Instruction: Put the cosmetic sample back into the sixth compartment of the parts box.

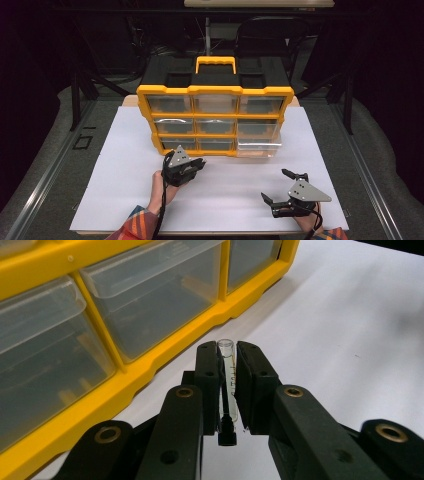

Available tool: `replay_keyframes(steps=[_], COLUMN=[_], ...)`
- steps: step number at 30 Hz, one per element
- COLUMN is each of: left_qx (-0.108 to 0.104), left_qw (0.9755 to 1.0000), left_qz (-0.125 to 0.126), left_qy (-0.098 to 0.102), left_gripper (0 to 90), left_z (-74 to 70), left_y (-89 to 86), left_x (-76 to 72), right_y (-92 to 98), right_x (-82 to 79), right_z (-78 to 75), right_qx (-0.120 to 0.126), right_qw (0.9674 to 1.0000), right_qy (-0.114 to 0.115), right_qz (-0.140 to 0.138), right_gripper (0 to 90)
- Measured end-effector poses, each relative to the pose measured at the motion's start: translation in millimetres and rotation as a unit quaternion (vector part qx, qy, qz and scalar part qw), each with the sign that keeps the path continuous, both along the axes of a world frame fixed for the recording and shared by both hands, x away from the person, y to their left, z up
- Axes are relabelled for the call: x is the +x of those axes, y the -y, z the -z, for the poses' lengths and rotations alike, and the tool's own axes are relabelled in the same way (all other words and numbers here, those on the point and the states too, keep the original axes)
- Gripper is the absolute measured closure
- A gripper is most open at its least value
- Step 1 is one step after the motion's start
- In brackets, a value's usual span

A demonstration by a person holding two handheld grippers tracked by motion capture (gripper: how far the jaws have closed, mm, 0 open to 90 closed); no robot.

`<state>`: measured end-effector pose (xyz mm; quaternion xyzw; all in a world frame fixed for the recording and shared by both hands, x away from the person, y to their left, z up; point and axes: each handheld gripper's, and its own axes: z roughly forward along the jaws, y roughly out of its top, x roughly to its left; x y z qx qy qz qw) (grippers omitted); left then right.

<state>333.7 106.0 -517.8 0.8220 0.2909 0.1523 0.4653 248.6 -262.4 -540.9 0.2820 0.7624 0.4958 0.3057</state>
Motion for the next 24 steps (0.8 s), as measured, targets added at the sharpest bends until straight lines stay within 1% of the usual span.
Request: replay_keyframes(steps=[5,6,11,17,24], left_qx=[0.000,-0.003,-0.003,-0.006,-0.013], left_qw=[1.0000,1.0000,0.9999,0.9999,0.9996], left_qz=[0.002,0.001,0.002,0.004,0.007], left_qy=[0.003,0.002,0.010,0.013,0.023], left_gripper=[80.3,80.3,80.3,80.3,80.3], left_z=[-2.0,-2.2,-5.6,-9.5,-17.4], left_y=[1.0,1.7,3.6,5.4,7.7], left_x=[1.7,1.6,1.5,2.3,3.1], right_y=[0.1,0.1,0.1,-0.1,-0.2], right_x=[0.1,0.1,-0.1,0.2,0.1], right_z=[0.0,0.0,-0.1,0.2,0.2], right_qx=[0.000,0.000,0.000,0.000,0.000], right_qw=[1.0000,1.0000,1.0000,1.0000,1.0000], right_qy=[0.000,0.000,0.000,-0.001,-0.001], right_qz=[0.000,0.000,0.001,0.000,0.000], right_gripper=[0.0,0.0,0.0,0.0,0.0])
